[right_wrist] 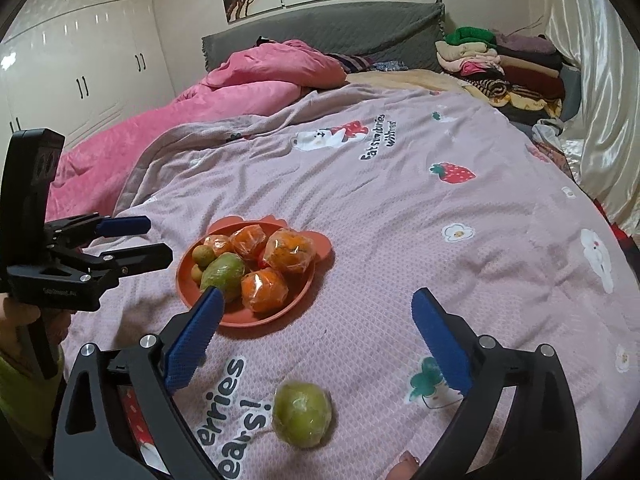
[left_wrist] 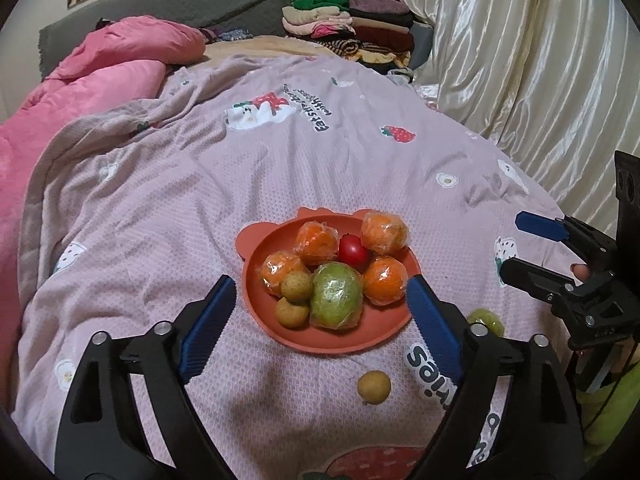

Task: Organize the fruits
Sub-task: 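Withdraw both open tools from the plate toward the last loose fruits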

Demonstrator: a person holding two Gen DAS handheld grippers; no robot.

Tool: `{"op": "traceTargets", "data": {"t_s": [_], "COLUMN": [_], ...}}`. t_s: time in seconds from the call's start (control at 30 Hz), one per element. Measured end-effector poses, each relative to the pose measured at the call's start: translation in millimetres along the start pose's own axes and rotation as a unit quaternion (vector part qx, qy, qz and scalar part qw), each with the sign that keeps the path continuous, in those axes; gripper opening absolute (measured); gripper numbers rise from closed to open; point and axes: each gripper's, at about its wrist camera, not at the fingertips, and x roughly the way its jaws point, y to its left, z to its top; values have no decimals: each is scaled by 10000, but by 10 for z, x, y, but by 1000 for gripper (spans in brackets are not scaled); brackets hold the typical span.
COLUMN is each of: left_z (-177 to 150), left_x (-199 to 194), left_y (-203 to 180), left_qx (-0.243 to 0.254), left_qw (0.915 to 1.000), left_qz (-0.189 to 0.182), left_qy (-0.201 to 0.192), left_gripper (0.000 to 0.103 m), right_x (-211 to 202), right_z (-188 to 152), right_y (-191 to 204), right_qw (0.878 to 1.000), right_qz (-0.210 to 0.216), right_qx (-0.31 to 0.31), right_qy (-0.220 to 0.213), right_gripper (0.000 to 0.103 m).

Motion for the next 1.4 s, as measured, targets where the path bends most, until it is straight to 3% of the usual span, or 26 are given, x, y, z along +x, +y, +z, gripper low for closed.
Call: {"op": "traceTargets", "data": {"t_s": [0.4, 1.4], "left_z": [-57, -345], "left_x": [-236, -329], "left_y": [-108, -349], "left_qx": [13, -16], "left_qw": [9998, 10000], "left_qz": [11, -28], "left_qy": [-191, -81], "left_gripper": [93, 93], "right_x": [-201, -432], "right_z": [-6, -273], "right_y": [86, 159], "right_qw": [9999, 9996], "right_qz": [21, 6], "right_qx": [-113, -276], "right_qy": [-127, -74], "right_gripper": [97, 98]}}
